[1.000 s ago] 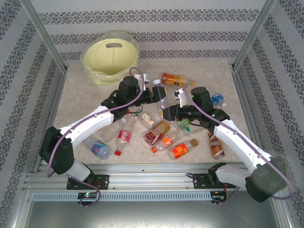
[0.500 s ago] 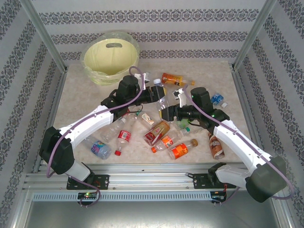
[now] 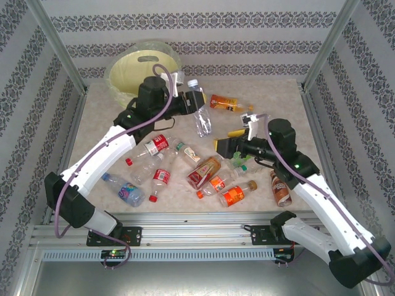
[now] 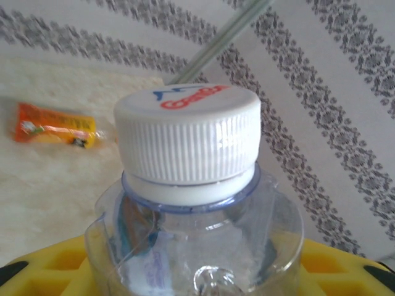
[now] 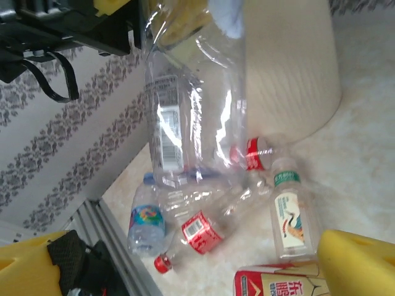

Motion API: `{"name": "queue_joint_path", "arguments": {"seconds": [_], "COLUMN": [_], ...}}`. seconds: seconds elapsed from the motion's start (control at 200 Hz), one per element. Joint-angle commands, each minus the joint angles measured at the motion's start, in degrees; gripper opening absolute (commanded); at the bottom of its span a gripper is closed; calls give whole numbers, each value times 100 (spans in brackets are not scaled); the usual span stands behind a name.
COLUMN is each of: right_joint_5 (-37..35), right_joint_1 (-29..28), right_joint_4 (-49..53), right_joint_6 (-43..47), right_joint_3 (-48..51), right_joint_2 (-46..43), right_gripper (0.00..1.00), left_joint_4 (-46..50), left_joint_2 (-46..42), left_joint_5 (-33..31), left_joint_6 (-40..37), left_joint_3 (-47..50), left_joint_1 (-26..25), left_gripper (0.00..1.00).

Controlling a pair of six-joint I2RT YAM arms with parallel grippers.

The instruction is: Put the plastic bottles in the bin

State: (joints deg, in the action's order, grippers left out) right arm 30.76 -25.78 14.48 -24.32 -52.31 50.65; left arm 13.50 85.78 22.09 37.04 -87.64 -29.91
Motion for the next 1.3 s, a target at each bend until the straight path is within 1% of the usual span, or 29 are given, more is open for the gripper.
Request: {"name": "queue_joint_path", "arguments": {"seconds": [0.0, 0.125, 0.34, 0.615, 0.684, 0.804, 0.989, 1.124, 1.294], "right_joint_5": [-611, -890, -1050, -1332, -1368, -1378, -1251, -1026, -743], "right_joint_1": [-51, -50, -59, -59, -59, -59, -59, -60, -67], "right_joint_4": [-94, -4, 55, 239, 301, 314, 452, 648, 661], "right_joint_6": [-117, -163, -204, -70, -30, -31, 4, 6, -27], "right_joint_3": [-101, -364, -495, -504, -500, -466, -506, -612, -612], "right_joint_2": [-328, -466, -661, -871, -881, -874, -831, -669, -557], "right_gripper": [98, 98, 98, 98, 98, 98, 98, 98, 98], "left_joint_4": [1027, 1648, 2515, 3505, 3557, 3536, 3909, 4201, 4588], "left_joint_2": [55, 358, 1002, 2105, 2318, 2606, 3202, 3604, 4039], "left_joint_5": [-261, -362, -704, -1372, -1582, -1768, -2027, -1938, -1784], "left_joint_6": [-719, -1179, -1862, -2918, -3069, -3254, -3539, -3511, -3513], "left_joint_3": [-778, -1591, -3065, -4712, -4886, -5010, -5526, -5862, -6132], "left_joint_1": [311, 741, 1425, 1842, 1899, 1941, 1992, 2075, 2178], "left_gripper": [53, 53, 53, 54, 54, 54, 54, 54, 53]}}
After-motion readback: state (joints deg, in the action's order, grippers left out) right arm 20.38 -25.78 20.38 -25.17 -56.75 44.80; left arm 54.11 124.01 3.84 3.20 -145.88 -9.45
